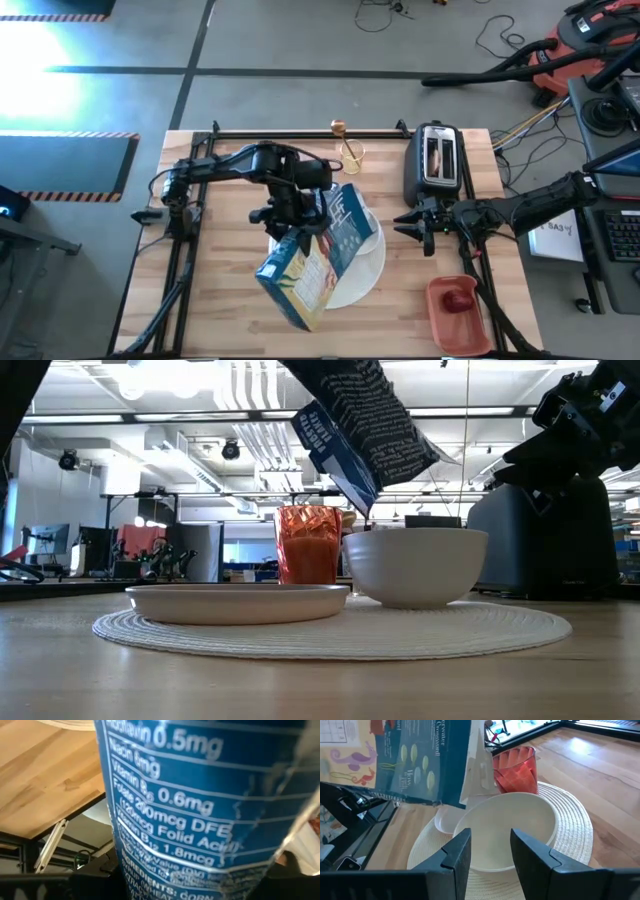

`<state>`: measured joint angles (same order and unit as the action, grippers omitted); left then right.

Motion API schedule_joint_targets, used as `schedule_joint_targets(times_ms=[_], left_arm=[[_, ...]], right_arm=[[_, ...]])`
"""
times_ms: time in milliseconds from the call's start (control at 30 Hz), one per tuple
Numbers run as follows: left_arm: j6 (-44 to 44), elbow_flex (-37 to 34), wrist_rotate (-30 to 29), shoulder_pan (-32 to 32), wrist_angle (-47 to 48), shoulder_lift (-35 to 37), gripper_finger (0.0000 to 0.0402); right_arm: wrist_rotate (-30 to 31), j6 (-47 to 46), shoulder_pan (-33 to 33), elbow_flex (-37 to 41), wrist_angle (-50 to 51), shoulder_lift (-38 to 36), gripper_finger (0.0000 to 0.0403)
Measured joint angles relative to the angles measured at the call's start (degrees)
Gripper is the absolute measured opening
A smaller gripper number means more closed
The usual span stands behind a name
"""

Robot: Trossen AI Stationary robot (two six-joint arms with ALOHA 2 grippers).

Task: Arrange a breakfast setting
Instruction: Pour the cereal from the cereal box into the white bowl

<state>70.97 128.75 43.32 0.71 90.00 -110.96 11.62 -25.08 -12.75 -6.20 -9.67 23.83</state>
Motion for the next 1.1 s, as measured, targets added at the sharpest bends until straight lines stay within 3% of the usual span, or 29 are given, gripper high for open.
schedule_joint_targets(times_ms=[200,667,1100], left_arm=[[0.1,0.0,1.2,-1.5,-0.3,0.0,0.0206],[2.3,-0.2,10.7,-3.4,-3.0,0.0,0.0206],[4.5,-2.0,14.4,-5.2,-4.0,-0.1,0.0206]], right_arm=[[0.0,0.0,0.0,0.0,0.0,0.0,0.0128],[0.0,0.0,0.0,0.0,0.0,0.0,0.0128],[0.0,0.0,0.0,0.0,0.0,0.0,0.0128]])
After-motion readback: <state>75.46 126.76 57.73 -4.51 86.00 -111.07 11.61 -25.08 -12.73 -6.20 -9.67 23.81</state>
